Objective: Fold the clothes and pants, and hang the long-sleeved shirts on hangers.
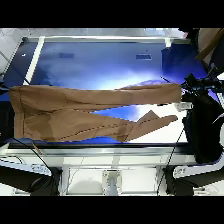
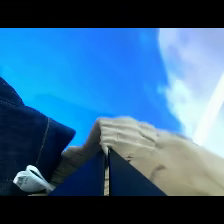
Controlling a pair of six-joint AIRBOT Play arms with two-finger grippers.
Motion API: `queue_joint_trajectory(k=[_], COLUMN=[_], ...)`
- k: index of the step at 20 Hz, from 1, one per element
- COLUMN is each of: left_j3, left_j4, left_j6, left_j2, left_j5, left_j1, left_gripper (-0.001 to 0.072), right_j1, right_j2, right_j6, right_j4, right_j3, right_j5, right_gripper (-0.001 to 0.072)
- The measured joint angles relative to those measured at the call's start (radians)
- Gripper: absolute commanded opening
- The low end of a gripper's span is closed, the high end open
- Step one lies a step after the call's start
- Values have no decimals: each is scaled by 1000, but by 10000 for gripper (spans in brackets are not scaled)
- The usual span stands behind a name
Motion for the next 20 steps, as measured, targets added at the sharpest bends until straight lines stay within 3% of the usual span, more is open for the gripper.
queue_joint_trajectory(k=[1, 3, 4, 5, 6, 20], left_j3=[0, 0, 0, 0, 0, 0], left_j4=[1, -1, 0, 0, 0, -15], left_j6=[0, 0, 0, 0, 0, -1], left_j2=[-3, -8, -10, -10, -11, -13], left_j5=[4, 10, 11, 13, 14, 18], left_j1=[-3, -7, -8, -9, -10, -25], left_gripper=[23, 23, 22, 23, 23, 23], right_j1=[5, 16, 20, 22, 24, 91], right_j2=[-4, -10, -13, -14, -19, -212], right_j6=[-4, -27, -37, -44, -49, -132], right_j4=[2, 12, 13, 15, 15, -1], right_j3=[0, 0, 0, 0, 0, 0], right_j5=[-27, -66, -84, -98, -110, -168], right_gripper=[13, 32, 111, 312, 393, 391])
